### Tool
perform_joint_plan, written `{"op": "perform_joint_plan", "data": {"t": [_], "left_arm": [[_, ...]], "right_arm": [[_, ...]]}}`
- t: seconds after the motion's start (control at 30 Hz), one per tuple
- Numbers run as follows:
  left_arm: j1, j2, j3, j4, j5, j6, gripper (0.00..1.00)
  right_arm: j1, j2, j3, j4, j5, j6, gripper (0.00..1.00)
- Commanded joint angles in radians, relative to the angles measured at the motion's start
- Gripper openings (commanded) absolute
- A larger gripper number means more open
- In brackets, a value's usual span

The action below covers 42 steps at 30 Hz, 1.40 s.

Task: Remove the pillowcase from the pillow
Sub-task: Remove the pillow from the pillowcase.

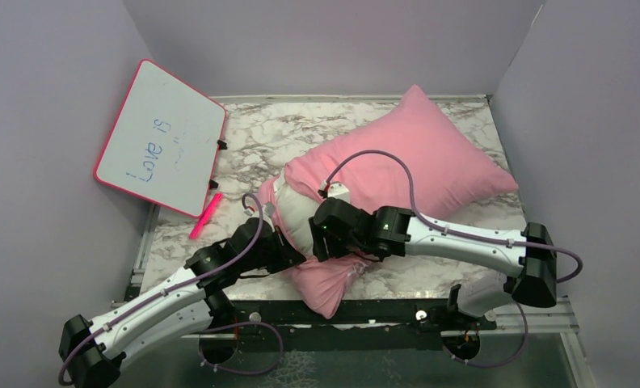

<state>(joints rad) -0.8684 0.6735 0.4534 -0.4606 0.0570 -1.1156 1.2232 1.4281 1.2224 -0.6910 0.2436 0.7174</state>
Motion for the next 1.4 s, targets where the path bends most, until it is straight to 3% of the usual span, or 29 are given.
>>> {"op": "perform_joint_plan", "data": {"t": [0.0,0.1,0.23,0.3,0.4,0.5,0.57,0.83,0.97,1.2,1.37], "left_arm": [[-0.005,-0.010,-0.019,-0.041,-0.023,-0.007,0.00],[-0.005,-0.016,-0.022,-0.040,-0.022,-0.009,0.00],[-0.004,-0.020,-0.022,-0.042,-0.019,-0.009,0.00],[-0.005,-0.020,-0.024,-0.042,-0.019,-0.012,0.00],[-0.004,-0.022,-0.026,-0.042,-0.011,-0.013,0.00],[-0.004,-0.025,-0.030,-0.042,0.003,-0.009,0.00],[-0.005,-0.025,-0.037,-0.042,0.024,-0.004,0.00],[-0.004,-0.028,-0.076,-0.042,0.142,0.040,0.00],[-0.006,-0.031,-0.103,-0.052,0.224,0.078,0.00],[-0.012,-0.039,-0.093,-0.089,0.196,0.089,0.00],[-0.013,0.041,-0.049,-0.092,0.157,0.129,0.00]], "right_arm": [[0.004,0.051,-0.014,-0.095,0.184,0.187,0.71],[0.004,0.080,-0.046,0.018,0.136,0.157,0.85],[0.004,0.179,-0.057,0.047,0.166,0.252,0.83],[0.003,0.236,-0.045,0.032,0.205,0.296,0.68],[-0.002,0.296,0.015,0.008,0.272,0.313,0.32],[-0.040,0.305,0.054,0.038,0.302,0.292,0.08],[-0.093,0.287,0.061,0.084,0.284,0.272,0.01],[-0.322,0.138,0.012,0.455,0.093,0.169,0.01],[-0.401,0.125,0.032,0.518,0.055,0.185,0.01],[-0.427,0.139,0.032,0.594,-0.149,0.147,0.01],[-0.431,0.091,-0.033,0.676,-0.294,0.196,0.01]]}}
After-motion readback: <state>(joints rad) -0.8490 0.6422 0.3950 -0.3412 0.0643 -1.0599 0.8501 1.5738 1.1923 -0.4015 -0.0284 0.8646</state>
